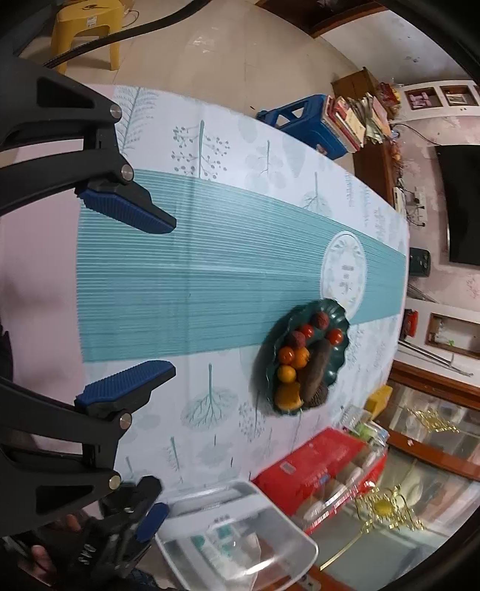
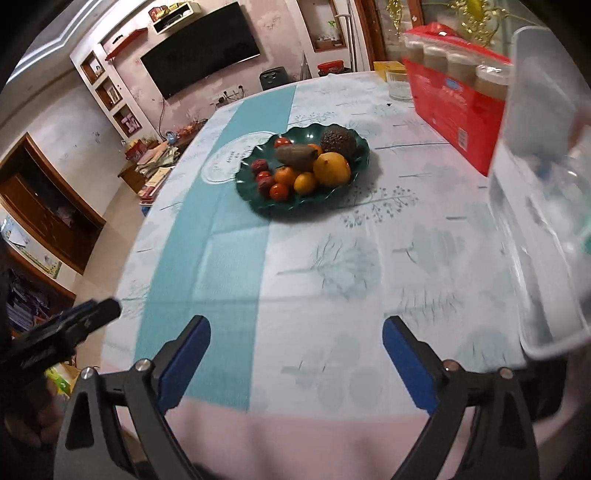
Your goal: Organize fruits
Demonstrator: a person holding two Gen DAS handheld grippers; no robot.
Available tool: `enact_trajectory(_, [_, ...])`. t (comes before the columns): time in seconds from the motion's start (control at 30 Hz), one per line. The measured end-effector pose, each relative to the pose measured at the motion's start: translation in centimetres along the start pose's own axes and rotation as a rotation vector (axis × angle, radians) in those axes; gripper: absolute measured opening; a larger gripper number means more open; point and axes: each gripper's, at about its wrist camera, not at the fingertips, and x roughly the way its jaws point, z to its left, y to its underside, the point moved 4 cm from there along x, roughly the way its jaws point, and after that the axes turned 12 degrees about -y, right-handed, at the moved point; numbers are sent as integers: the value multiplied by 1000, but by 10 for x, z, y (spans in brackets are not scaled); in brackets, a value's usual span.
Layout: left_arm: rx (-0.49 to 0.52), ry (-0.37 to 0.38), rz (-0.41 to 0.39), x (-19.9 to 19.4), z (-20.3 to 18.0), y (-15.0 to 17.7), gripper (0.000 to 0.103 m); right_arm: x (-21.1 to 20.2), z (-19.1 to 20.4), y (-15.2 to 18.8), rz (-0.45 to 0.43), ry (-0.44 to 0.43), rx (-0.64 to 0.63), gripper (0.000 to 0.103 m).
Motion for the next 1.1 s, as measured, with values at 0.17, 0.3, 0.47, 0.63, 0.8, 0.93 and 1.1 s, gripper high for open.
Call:
enact_trajectory(0.17, [30,-3,-50,-41,-6,-3,73,-44,25,5,-28,5,-38,97])
enact_trajectory(0.3, [25,2,-69,-67,-9,-7,75,-70,52,3,-30,-23,-87,99])
enact_trajectory(0.47, [7,-32,-136,-93,-12,-6,77,-83,73,3,-26,-41,-87,101])
enact_trajectory(0.63, [13,-76,-160,-101,-19,0,81,-82,77,13,-22,-32,-89,103])
enact_trajectory(0.8, [18,-104,-170,-98,-23,3,94,-82,73,16,-50,-3,-77,103])
enact_trajectory(0.93, [19,-117,-197,-97,-21,-1,101,-82,69,15,-79,15,-77,103])
enact_trajectory(1.1, [-4,-134,-203,-96,-16,-7,102,-77,71,10,-75,16,-89,103])
